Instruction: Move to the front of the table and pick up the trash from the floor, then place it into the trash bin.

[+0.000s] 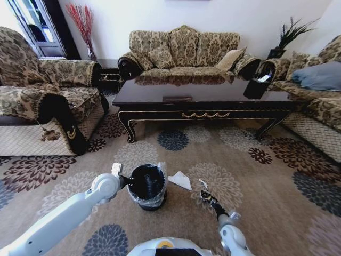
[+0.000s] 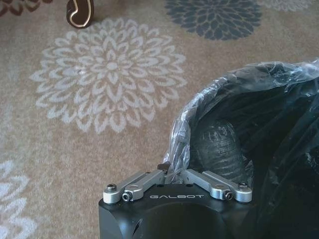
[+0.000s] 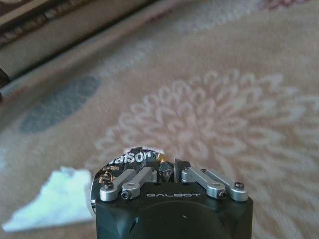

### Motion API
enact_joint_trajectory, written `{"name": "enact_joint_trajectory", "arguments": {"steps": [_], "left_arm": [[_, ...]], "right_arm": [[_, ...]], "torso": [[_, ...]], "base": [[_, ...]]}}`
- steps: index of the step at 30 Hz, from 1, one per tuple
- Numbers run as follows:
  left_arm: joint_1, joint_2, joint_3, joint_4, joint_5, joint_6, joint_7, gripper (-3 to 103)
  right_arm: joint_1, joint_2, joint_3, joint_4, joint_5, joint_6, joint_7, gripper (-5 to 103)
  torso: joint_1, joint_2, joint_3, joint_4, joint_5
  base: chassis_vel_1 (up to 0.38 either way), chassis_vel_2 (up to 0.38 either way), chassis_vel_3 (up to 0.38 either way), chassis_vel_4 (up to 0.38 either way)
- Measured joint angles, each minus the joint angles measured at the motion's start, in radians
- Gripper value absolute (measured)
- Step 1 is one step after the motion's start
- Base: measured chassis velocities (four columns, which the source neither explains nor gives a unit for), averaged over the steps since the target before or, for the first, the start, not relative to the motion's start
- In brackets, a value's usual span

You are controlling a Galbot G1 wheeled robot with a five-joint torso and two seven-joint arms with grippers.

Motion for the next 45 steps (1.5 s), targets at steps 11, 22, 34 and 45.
{"name": "enact_joint_trajectory", "arguments": {"steps": [11, 22, 34, 45], "left_arm": [[-0.069, -0.050, 0.107, 0.023, 0.024, 0.000, -0.020, 0], [-0.224, -0.132, 0.281, 0.077, -0.049, 0.000, -0.057, 0], [-0.371, -0.219, 0.418, 0.120, -0.108, 0.000, -0.087, 0], [-0.446, -0.322, 0.498, 0.149, -0.153, 0.000, -0.137, 0]], "right_arm": [[-0.074, -0.034, 0.033, 0.218, 0.011, -0.013, 0.025, 16], [-0.223, -0.061, 0.077, 0.459, -0.061, 0.006, 0.013, 16], [-0.361, -0.051, 0.040, 0.723, -0.260, 0.035, -0.029, 16], [-0.421, -0.070, 0.000, 0.745, -0.382, 0.088, -0.079, 16]], "torso": [[0.000, 0.000, 0.000, 0.0002, 0.0001], [0.000, 0.000, 0.000, -0.0002, 0.0001], [0.000, 0.000, 0.000, 0.0000, -0.0001], [0.000, 0.000, 0.000, -0.0002, 0.0001]], "base": [[0.000, 0.000, 0.000, 0.000], [0.000, 0.000, 0.000, 0.000], [0.000, 0.000, 0.000, 0.000], [0.000, 0.000, 0.000, 0.000]]}}
